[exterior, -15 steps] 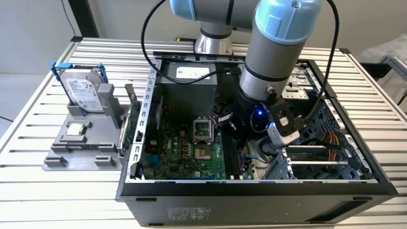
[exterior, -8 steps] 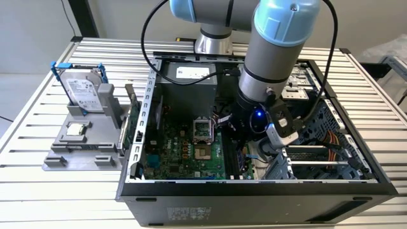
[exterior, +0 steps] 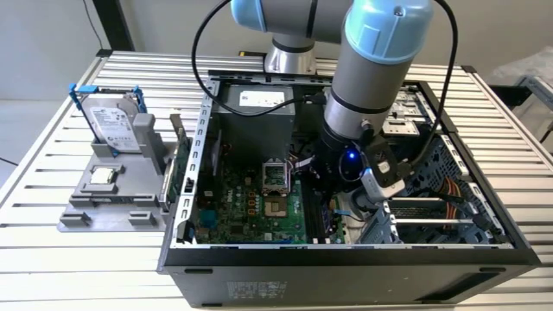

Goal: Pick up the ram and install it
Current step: 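Insert the ram into the slot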

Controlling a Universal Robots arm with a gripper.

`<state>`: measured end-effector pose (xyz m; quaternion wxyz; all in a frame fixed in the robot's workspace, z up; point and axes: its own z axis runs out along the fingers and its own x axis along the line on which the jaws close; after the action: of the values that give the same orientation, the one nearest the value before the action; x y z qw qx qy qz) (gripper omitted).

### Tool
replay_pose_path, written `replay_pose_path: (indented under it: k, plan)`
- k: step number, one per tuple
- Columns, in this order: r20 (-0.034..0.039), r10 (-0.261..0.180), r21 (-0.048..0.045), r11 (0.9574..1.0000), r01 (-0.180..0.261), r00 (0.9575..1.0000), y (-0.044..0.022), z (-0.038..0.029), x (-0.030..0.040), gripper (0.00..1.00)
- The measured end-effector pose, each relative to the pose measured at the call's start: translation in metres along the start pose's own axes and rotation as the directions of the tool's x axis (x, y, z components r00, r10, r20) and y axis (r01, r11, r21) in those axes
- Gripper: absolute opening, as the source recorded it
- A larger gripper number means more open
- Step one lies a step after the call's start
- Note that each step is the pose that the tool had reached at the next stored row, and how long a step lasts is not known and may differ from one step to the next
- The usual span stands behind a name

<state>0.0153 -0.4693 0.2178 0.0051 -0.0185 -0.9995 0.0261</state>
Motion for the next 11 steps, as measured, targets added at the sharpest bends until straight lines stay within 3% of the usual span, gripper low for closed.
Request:
replay_pose_path:
  k: [11]
  plan:
    - [-0.0002, 0.000, -0.0002, 1.0000, 0.000, 1.0000, 0.0000, 0.0001, 0.0001, 0.00]
